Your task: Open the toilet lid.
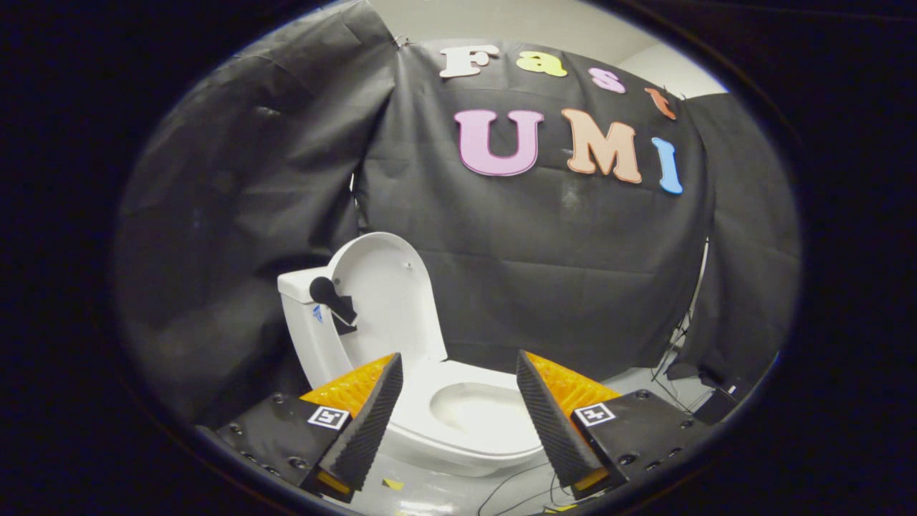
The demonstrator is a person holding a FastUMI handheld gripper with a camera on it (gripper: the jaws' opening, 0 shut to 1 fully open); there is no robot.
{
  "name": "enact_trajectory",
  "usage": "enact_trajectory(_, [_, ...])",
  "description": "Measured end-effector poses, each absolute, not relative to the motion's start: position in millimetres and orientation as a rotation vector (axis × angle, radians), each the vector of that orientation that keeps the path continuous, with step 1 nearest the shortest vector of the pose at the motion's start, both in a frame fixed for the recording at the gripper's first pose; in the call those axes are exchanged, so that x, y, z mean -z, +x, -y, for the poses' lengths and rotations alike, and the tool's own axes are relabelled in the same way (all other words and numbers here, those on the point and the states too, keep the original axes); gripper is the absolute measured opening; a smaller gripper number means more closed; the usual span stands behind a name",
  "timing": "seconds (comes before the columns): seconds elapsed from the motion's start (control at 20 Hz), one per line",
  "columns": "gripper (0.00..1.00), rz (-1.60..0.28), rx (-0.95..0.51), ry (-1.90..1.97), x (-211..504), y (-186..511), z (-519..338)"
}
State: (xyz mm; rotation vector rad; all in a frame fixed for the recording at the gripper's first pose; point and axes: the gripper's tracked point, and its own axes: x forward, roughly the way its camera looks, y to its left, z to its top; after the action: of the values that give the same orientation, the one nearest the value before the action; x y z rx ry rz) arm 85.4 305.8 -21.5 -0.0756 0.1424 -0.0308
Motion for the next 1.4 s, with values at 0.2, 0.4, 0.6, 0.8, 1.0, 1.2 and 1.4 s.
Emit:
enact_trajectory(0.2, [0.98, -0.089, 0.074, -0.092, 23.9, 78.1, -293.8])
enact_trajectory(0.4, [0.98, -0.086, 0.11, -0.074, 27.2, 76.1, -279.7])
enact_trajectory(0.6, [0.98, -0.062, 0.146, -0.047, 26.5, 74.7, -263.5])
enact_trajectory(0.8, [0.98, -0.064, 0.163, -0.016, 32.8, 75.6, -253.7])
enact_trajectory(1.0, [0.98, -0.066, 0.169, -0.04, 31.1, 77.1, -245.4])
enact_trajectory(1.2, [0.98, -0.093, 0.163, -0.062, 35.0, 79.0, -232.9])
enact_trajectory(1.4, [0.98, -0.082, 0.188, -0.035, 35.7, 75.4, -215.1])
